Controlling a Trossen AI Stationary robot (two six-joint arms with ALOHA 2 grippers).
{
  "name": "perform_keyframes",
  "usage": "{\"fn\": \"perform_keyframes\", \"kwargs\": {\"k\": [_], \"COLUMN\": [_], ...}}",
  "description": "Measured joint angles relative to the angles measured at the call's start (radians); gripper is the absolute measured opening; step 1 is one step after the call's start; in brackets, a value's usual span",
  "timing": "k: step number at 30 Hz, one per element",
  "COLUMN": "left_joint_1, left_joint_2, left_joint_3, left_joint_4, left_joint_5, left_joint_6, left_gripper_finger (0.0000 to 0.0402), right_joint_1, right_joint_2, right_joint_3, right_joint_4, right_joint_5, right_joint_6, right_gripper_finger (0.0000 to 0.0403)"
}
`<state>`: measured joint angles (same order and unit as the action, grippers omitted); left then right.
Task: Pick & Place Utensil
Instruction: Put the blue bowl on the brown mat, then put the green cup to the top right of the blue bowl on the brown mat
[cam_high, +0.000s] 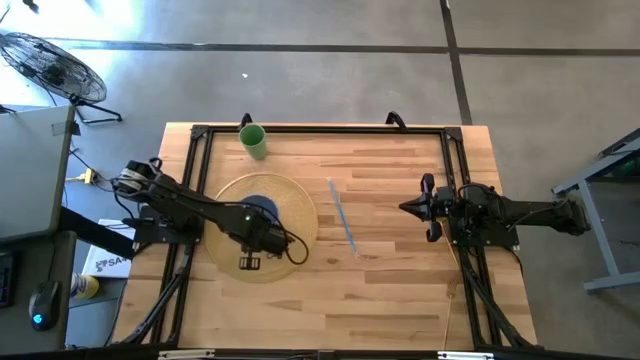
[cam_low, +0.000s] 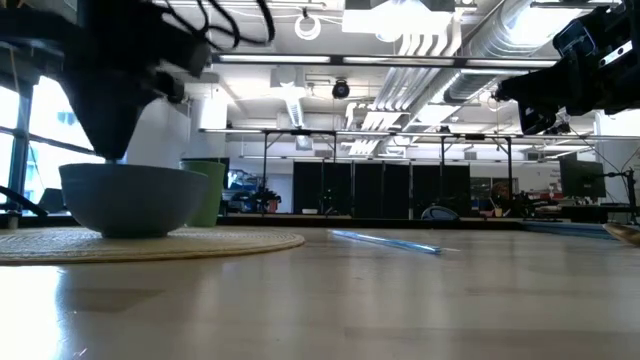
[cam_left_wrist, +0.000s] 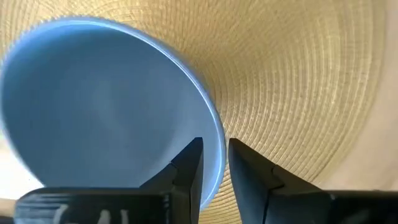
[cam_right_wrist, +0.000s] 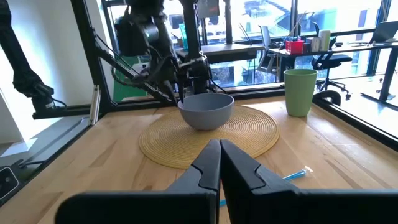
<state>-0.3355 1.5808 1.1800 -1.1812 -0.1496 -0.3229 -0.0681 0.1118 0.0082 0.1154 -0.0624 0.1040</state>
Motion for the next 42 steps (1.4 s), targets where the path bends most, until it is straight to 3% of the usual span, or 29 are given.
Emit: {"fn": "perform_keyframes", "kwargs": {"k": [5,10,19,23,27,33,38,42], "left_joint_1": [-0.039,-0.060,-0.057,-0.057,-0.051,0.098,0.305,0.467], "left_joint_2": [-0.066,-0.230,-0.553,-0.637,-0.683,-0.687,-0.646,-0.576], "left_joint_3": [0.024,0.008,-0.124,-0.166,-0.226,-0.301,-0.348,-0.371], "left_joint_4": [0.001,0.028,0.082,0.085,0.082,0.088,0.192,0.312], "left_joint_5": [-0.043,-0.233,-0.556,-0.678,-0.760,-0.724,-0.679,-0.602], "left_joint_6": [0.003,-0.076,-0.276,-0.391,-0.498,-0.651,-0.640,-0.565], "left_gripper_finger": [0.0072,0.0072,0.0073,0.0094,0.0139,0.0242,0.0329,0.0362], "right_joint_1": [0.000,0.000,0.000,0.000,0.000,0.000,0.000,0.000], "right_joint_2": [0.000,0.000,0.000,0.000,0.000,0.000,0.000,0.000], "right_joint_3": [0.000,0.000,0.000,0.000,0.000,0.000,0.000,0.000], "right_joint_4": [-0.001,0.000,-0.002,-0.001,-0.002,-0.002,-0.002,-0.002], "right_joint_5": [0.000,0.000,0.000,0.000,0.000,0.000,0.000,0.000], "right_joint_6": [0.000,0.000,0.000,0.000,0.000,0.000,0.000,0.000], "right_gripper_finger": [0.0000,0.0000,0.0000,0.0000,0.0000,0.0000,0.0000,0.0000]}}
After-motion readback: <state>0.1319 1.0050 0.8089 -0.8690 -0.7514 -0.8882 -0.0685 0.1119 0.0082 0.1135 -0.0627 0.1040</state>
